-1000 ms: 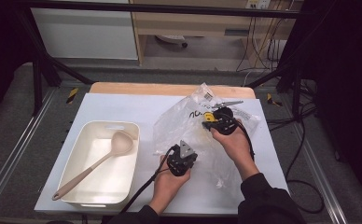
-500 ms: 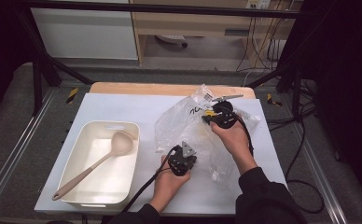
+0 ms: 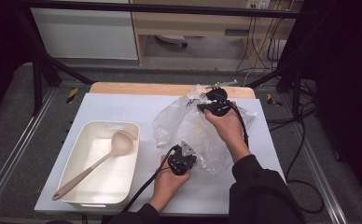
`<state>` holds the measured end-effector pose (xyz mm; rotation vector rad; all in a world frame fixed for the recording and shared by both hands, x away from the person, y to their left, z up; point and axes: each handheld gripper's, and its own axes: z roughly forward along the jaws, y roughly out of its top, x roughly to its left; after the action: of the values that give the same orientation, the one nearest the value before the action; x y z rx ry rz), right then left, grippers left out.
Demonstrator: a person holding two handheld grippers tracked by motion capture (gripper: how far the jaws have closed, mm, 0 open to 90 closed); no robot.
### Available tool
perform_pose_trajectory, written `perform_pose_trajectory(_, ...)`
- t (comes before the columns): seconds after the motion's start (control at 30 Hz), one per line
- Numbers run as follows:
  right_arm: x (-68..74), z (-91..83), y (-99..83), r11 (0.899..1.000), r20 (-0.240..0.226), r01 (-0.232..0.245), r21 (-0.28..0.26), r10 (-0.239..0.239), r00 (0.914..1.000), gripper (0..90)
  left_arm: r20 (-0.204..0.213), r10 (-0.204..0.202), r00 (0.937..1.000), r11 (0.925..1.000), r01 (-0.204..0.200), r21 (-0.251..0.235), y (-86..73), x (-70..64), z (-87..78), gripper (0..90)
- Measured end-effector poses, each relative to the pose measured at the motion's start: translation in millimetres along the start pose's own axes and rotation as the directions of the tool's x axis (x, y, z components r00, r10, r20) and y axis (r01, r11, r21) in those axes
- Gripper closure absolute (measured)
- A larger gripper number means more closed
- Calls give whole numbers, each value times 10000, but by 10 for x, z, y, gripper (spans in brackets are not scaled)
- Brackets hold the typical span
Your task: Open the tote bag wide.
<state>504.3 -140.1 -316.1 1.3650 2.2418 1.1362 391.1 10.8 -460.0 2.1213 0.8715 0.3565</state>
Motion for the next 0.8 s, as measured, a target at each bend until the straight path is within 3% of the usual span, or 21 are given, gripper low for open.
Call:
perform_pose_trajectory(0.27, -13, -13, 138, 9998, 112, -164, -134, 165, 9998, 900, 29, 93, 10000, 9999, -93, 49, 2, 11, -3, 900)
perform_pose_trajectory(0.5, -120, -87, 244, 9985, 229, -446, -301, 453, 9987, 900, 77, 33, 10000, 10000, -33, 44, 1, 12, -1, 900)
perform_pose_trajectory(0.8, -239, -200, 304, 9963, 363, -722, -476, 740, 9966, 900, 111, 232, 9997, 9996, -234, 131, 4, 23, -7, 900)
